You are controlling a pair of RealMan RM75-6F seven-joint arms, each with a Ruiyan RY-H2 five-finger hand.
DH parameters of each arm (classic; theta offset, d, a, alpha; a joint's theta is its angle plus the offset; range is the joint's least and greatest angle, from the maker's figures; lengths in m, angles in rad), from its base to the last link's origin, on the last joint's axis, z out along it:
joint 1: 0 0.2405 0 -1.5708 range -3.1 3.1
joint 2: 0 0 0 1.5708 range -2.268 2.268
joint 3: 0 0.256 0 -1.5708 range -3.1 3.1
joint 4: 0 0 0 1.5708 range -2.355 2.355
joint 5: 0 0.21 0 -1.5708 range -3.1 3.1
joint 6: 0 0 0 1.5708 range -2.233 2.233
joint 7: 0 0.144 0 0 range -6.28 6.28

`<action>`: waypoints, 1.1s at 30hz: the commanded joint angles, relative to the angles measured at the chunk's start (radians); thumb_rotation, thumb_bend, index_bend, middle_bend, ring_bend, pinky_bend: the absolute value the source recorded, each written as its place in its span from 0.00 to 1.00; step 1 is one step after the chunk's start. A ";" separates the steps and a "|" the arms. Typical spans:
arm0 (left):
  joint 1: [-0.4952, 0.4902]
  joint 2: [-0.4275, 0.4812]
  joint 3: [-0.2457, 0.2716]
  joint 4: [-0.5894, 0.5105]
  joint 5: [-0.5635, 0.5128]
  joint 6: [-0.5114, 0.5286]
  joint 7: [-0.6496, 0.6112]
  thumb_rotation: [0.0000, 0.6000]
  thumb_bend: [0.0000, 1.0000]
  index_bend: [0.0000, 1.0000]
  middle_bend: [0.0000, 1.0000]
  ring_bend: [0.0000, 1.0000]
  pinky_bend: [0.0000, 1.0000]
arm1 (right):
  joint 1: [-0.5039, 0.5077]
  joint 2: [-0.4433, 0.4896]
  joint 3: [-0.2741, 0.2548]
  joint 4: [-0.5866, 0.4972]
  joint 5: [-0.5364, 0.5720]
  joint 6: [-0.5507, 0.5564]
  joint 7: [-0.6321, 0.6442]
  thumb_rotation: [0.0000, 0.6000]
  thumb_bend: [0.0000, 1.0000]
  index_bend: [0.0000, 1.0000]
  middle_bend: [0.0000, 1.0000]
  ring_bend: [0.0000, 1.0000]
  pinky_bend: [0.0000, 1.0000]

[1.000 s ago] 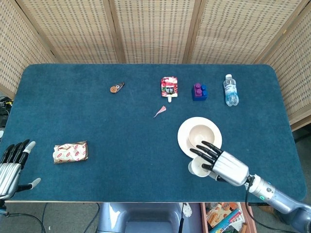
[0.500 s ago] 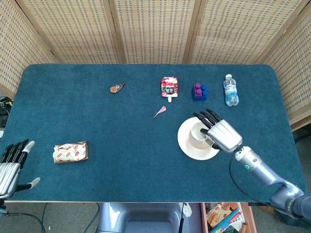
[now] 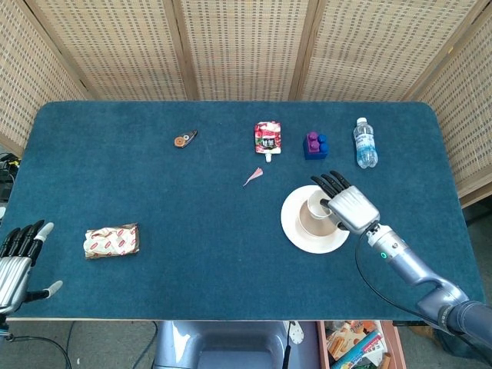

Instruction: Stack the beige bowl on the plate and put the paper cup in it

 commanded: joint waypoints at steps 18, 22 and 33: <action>-0.002 -0.008 0.001 0.000 -0.005 -0.005 0.019 1.00 0.00 0.00 0.00 0.00 0.00 | -0.021 -0.043 -0.052 0.089 -0.041 0.019 0.031 1.00 0.46 0.64 0.00 0.00 0.02; -0.003 -0.009 0.002 -0.001 -0.005 -0.006 0.023 1.00 0.00 0.00 0.00 0.00 0.00 | -0.022 -0.043 -0.059 0.099 -0.050 0.026 0.036 1.00 0.45 0.52 0.00 0.00 0.02; -0.003 -0.009 0.004 -0.003 -0.007 -0.010 0.028 1.00 0.00 0.00 0.00 0.00 0.00 | -0.037 -0.034 -0.060 0.104 -0.050 0.047 -0.012 1.00 0.41 0.34 0.00 0.00 0.02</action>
